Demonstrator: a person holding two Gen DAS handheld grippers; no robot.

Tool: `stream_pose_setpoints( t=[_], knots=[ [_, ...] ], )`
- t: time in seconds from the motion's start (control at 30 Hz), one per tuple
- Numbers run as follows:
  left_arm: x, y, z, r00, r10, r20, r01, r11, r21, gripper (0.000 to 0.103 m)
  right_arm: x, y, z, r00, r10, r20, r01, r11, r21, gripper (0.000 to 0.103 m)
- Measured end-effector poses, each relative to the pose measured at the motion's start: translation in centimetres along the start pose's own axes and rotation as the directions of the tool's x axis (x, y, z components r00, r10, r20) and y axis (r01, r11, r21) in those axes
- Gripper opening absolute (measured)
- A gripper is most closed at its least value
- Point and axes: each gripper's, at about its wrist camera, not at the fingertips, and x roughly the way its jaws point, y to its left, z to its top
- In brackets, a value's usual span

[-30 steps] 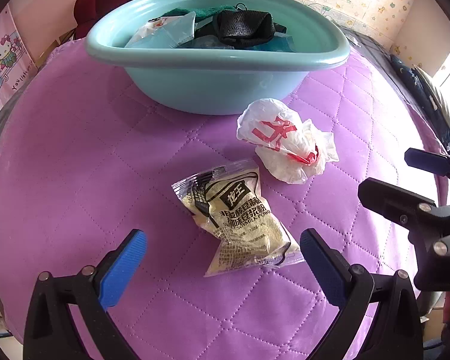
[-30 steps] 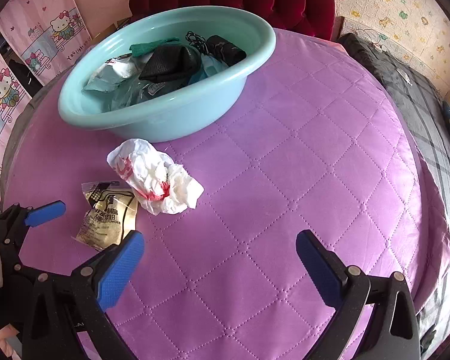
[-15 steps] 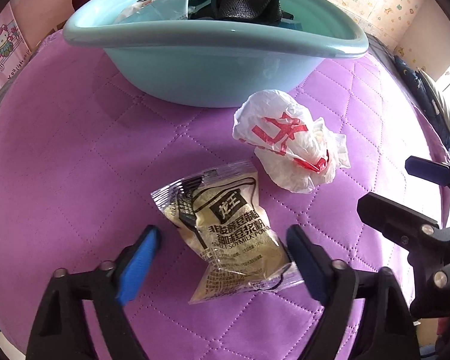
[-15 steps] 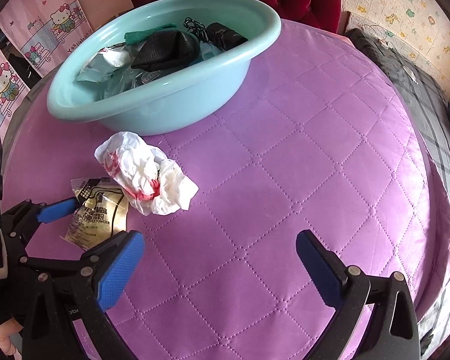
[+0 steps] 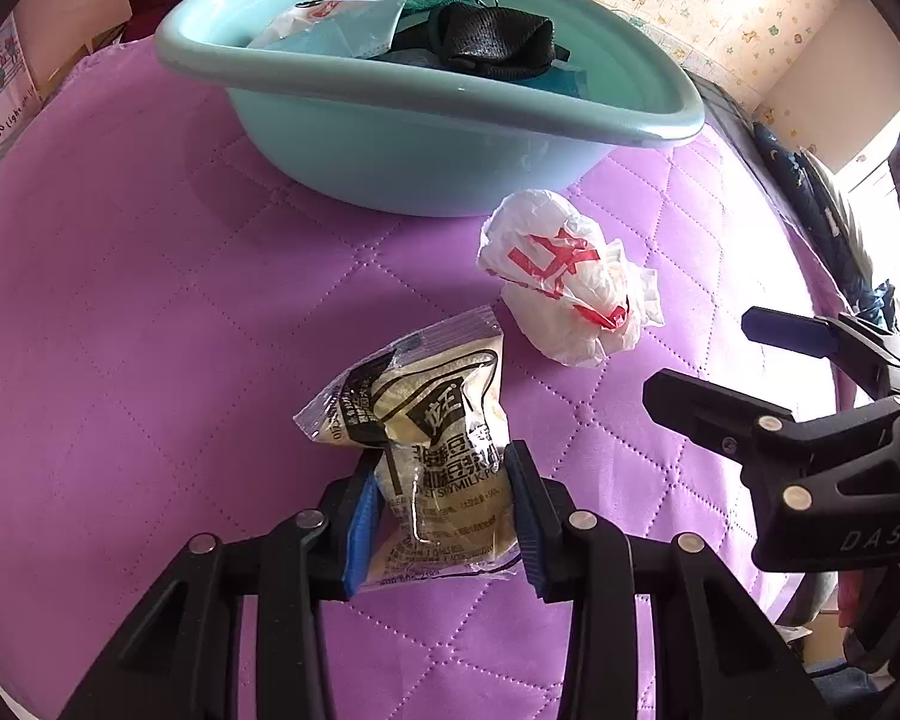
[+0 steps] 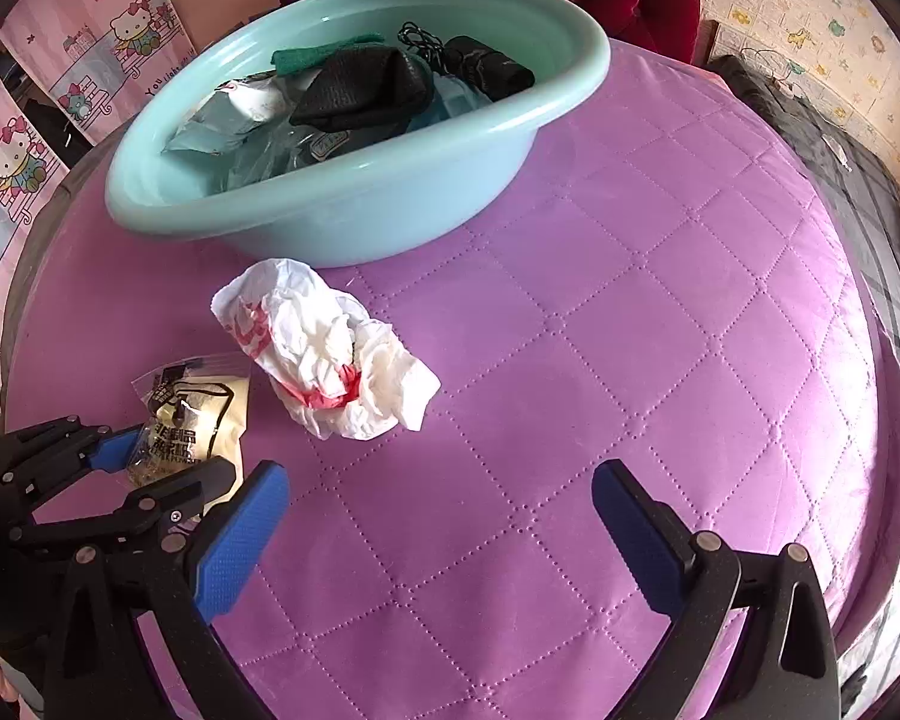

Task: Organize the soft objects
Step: 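Grasp the snack packet with the left tool while the right tool grasps the white-and-red bag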

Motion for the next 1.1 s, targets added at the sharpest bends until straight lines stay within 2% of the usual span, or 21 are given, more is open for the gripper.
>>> stream_pose_setpoints(
  t=[0.3, 0.87, 0.93, 0.97, 1.0, 1.1],
  knots=[
    [-1.3, 1.1, -0.8, 1.000, 0.005, 0.009, -0.005, 1.000, 0.019, 0.042, 0.7, 1.3, 1.6, 1.000, 0.008, 0.017, -0.008, 0.999, -0.034, 0.103],
    [-1.9, 3.2, -1.7, 1.000, 0.023, 0.015, -0.023, 1.000, -0.014, 0.042, 2.9, 4.9, 4.4, 1.000, 0.013, 0.022, -0.012, 0.998, -0.055, 0.100],
    [-1.9, 3.3, -1.7, 1.000, 0.026, 0.016, -0.026, 1.000, -0.014, 0.042, 3.5, 5.1, 4.5, 1.000, 0.014, 0.009, -0.013, 0.999, -0.050, 0.090],
    [-1.8, 3.0, -1.7, 0.999, 0.027, 0.017, -0.027, 1.000, -0.016, 0.042, 3.7, 5.2, 4.5, 1.000, 0.010, 0.000, -0.010, 0.999, -0.049, 0.072],
    [-1.8, 3.0, -1.7, 0.999, 0.027, 0.018, -0.027, 0.999, -0.017, 0.042, 3.8, 5.4, 4.5, 1.000, 0.005, -0.010, -0.006, 0.999, -0.050, 0.049],
    [-1.9, 2.9, -1.8, 0.999, 0.034, 0.024, -0.033, 0.999, -0.017, 0.042, 3.4, 6.1, 4.6, 1.000, 0.016, 0.002, -0.016, 0.998, -0.057, 0.040]
  ],
)
